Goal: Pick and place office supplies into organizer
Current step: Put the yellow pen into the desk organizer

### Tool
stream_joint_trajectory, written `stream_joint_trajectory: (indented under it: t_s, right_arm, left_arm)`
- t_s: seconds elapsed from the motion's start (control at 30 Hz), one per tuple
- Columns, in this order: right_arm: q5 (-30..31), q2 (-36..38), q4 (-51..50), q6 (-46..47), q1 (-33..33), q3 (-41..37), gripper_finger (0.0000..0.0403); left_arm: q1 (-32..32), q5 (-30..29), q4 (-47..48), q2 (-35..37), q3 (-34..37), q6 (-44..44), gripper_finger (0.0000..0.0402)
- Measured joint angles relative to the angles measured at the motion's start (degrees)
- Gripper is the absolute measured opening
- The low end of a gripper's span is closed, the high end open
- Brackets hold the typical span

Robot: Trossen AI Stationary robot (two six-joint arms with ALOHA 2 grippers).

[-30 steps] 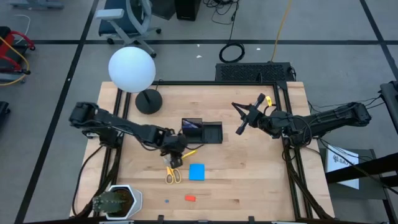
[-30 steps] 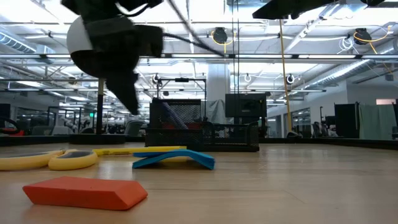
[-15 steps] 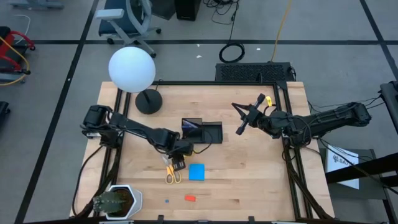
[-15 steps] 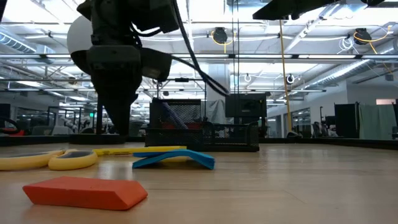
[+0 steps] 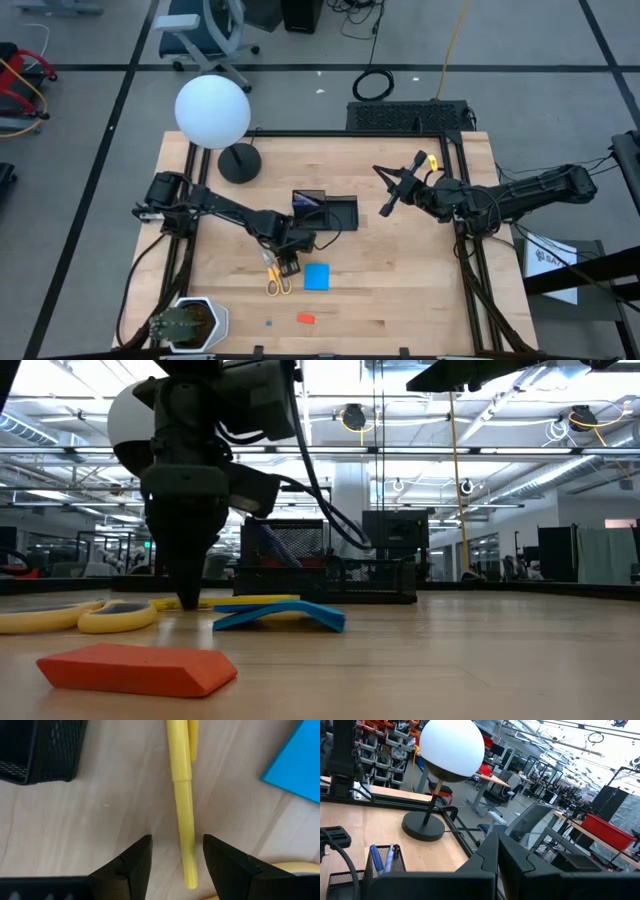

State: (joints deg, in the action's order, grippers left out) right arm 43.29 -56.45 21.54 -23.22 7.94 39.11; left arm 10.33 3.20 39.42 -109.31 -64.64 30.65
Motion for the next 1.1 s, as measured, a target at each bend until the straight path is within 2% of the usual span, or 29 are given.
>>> stream_joint_trajectory:
  t_s: [0.3,0.53,0.67,0.93,1.1]
  right_arm:
    - [-0.02,0.00,0.00,-0.04,0.00,0.00,0.0000]
    - [-0.02,0.00,-0.02,-0.07,0.00,0.00,0.0000]
    - [-0.02,0.00,-0.02,-0.13,0.00,0.00,0.0000]
    - [-0.02,0.00,-0.02,-0.15,0.00,0.00,0.0000]
    - [-0.02,0.00,-0.02,-0.17,0.00,0.00,0.0000]
  left_arm:
    - [-1.47,4.47,0.88,-0.68,-0.84,-0.19,0.0184]
    - [-1.16,2.04,0.90,-0.77,-1.18,1.97,0.0175]
    - [-0.36,-1.27,0.96,-0.80,-1.16,3.54,0.0140]
    - [0.26,-2.22,0.80,-0.80,-1.13,2.31,0.0055]
    - [0.26,-2.15,0.77,-0.80,-1.15,0.08,0.0018]
